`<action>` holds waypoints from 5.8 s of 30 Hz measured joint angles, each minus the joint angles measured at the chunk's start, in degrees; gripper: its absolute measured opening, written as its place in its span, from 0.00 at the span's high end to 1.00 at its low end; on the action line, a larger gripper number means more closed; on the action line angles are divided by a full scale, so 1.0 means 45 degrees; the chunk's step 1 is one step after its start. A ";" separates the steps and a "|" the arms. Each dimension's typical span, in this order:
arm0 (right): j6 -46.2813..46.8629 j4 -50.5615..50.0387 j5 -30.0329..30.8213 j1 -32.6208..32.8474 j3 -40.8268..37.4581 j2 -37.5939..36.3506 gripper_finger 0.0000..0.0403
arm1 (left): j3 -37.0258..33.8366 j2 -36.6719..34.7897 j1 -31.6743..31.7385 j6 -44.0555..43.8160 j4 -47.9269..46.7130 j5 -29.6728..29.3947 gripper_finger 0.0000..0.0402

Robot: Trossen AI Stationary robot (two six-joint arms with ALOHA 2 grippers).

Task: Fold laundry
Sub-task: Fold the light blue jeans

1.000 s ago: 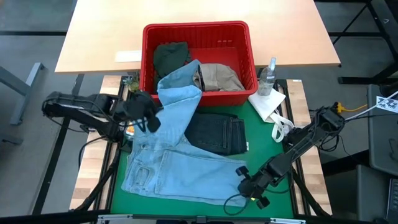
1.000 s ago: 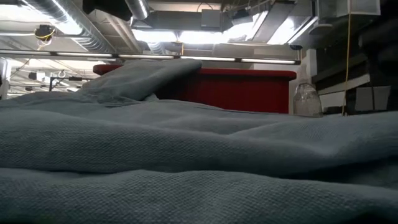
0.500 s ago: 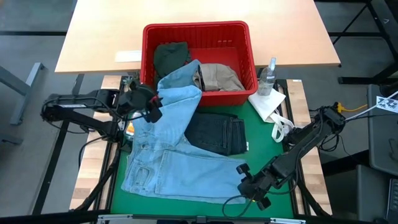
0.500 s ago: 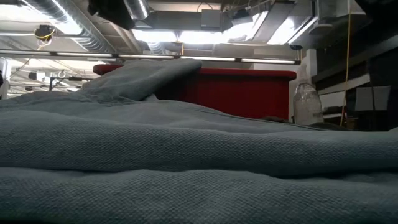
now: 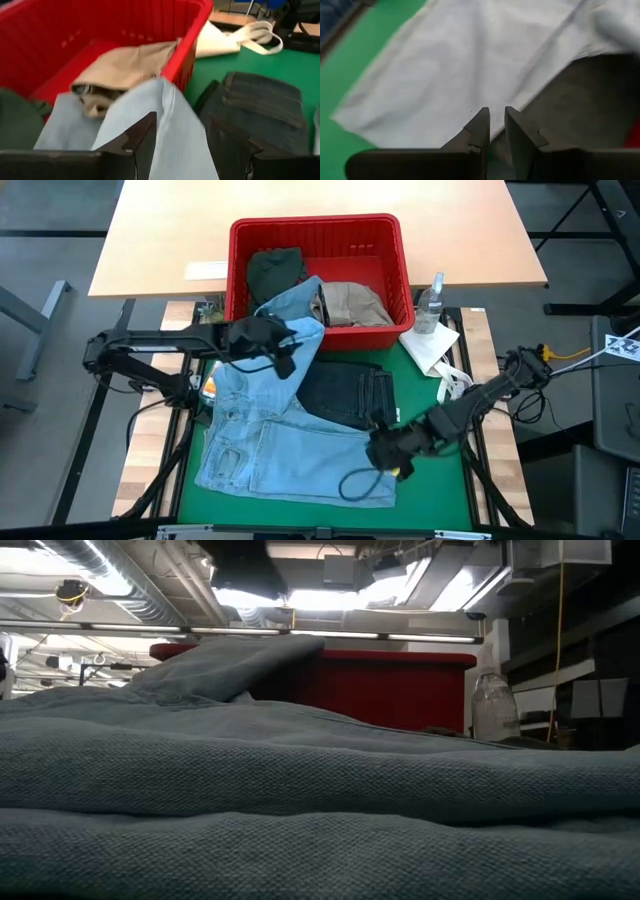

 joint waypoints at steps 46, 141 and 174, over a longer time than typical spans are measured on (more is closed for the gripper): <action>-0.9853 -0.1593 0.0134 -0.8509 0.0937 -0.0010 0.85 | 0.0000 0.3025 0.1455 0.1399 0.2478 0.2600 0.84; -1.0401 0.7286 -0.2436 -1.0799 0.0927 0.2181 0.69 | -0.0005 -0.0409 -0.0700 0.4367 0.2641 0.5267 1.00; -0.7209 0.1167 -0.3214 -1.0811 0.0912 -0.3993 0.99 | -0.0005 -0.0409 -0.0595 0.5820 0.2661 0.3424 0.98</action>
